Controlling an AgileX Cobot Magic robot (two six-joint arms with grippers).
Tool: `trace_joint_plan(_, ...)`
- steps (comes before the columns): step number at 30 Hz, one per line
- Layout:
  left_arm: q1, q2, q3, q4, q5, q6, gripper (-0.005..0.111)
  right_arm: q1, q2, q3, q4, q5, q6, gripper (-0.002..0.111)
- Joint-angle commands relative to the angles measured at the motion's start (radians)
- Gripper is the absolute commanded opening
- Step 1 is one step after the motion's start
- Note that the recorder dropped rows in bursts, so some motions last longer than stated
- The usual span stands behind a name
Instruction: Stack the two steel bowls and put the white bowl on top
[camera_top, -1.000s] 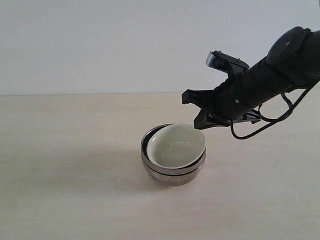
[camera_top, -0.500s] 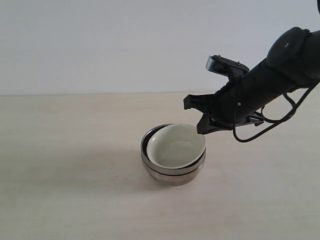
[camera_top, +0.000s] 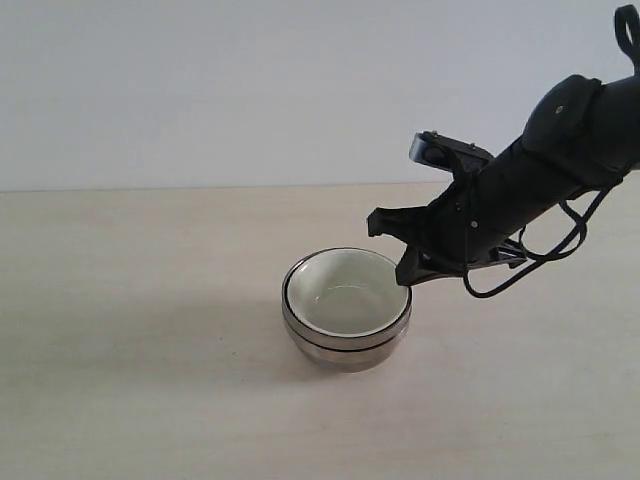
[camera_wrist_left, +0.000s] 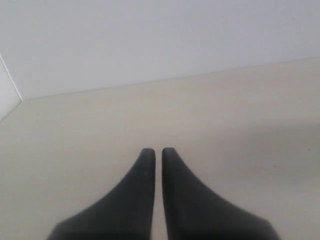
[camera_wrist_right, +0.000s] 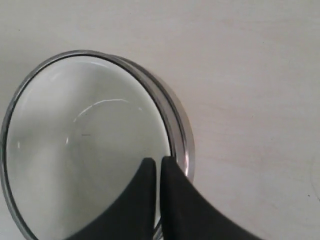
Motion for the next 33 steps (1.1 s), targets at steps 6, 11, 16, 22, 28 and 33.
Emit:
trace_joint_plan(6, 0.003, -0.004, 0.003, -0.008, -0.008, -0.01, 0.004, 0.0, -0.042, 0.004, -0.008, -0.013, -0.003, 0.001)
trace_joint_plan(11, 0.003, -0.004, 0.003, -0.008, -0.008, -0.01, 0.004, 0.0, -0.108, 0.004, -0.015, -0.011, 0.005, 0.001)
trace_joint_plan(16, 0.003, -0.004, 0.003, -0.008, -0.008, -0.01, 0.004, 0.0, -0.273, 0.154, -0.04, -0.087, 0.034, 0.001)
trace_joint_plan(22, 0.003, -0.004, 0.003, -0.008, -0.008, -0.01, 0.004, 0.0, -0.598, 0.501, -0.021, -0.267, 0.038, 0.001)
trace_joint_plan(28, 0.003, -0.004, 0.003, -0.008, -0.008, -0.01, 0.004, 0.0, -0.92, 0.759, -0.006, -0.282, 0.081, 0.001)
trace_joint_plan(33, 0.003, -0.004, 0.003, -0.008, -0.008, -0.01, 0.004, 0.0, -1.025, 0.772, -0.005, -0.131, 0.107, 0.001)
